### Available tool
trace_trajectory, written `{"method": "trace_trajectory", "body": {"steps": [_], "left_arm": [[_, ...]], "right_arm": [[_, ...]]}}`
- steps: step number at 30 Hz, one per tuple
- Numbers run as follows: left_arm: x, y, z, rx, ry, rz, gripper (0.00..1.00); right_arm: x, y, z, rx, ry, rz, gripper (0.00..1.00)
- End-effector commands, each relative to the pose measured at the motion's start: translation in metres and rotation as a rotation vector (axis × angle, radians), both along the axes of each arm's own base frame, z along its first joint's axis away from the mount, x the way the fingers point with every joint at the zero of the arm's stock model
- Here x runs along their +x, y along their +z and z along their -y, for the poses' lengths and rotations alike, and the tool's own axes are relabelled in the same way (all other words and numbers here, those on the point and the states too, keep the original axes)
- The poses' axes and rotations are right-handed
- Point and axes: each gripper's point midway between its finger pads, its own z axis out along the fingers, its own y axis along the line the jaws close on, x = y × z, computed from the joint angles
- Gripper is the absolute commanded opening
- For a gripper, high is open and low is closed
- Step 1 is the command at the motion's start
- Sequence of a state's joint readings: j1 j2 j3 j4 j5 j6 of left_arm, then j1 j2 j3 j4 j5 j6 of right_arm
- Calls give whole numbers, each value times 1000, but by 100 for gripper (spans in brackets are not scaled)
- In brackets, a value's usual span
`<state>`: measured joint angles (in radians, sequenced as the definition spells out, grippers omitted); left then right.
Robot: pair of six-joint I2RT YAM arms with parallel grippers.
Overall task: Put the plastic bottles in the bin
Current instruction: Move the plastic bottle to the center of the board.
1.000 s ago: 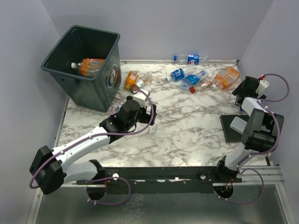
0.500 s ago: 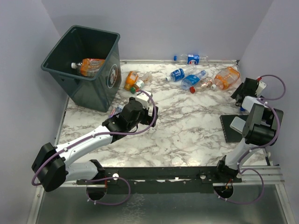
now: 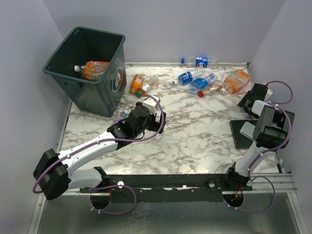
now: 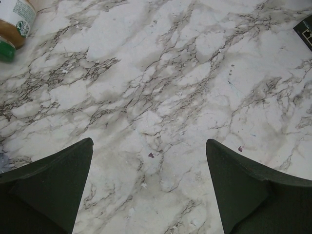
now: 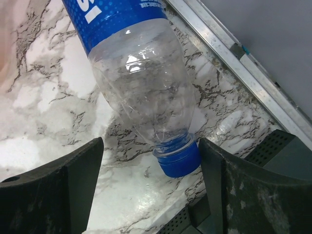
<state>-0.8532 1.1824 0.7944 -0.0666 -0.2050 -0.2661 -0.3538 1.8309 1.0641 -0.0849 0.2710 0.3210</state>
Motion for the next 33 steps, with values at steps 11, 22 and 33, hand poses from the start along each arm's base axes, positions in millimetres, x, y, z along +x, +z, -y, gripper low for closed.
{"method": "trace_trajectory", "body": {"steps": [11,22,33], "left_arm": [[-5,3,6,-19,-22,5,99],[-7,16,6,-57,-28,23,99],[-8,31,0,-78,-2,61,99]], "right_arm": [[-2,11,-1,11,4,17,48],[-4,68,-14,0,43,153,32],[-10,151,-94,81,154,418,27]]}}
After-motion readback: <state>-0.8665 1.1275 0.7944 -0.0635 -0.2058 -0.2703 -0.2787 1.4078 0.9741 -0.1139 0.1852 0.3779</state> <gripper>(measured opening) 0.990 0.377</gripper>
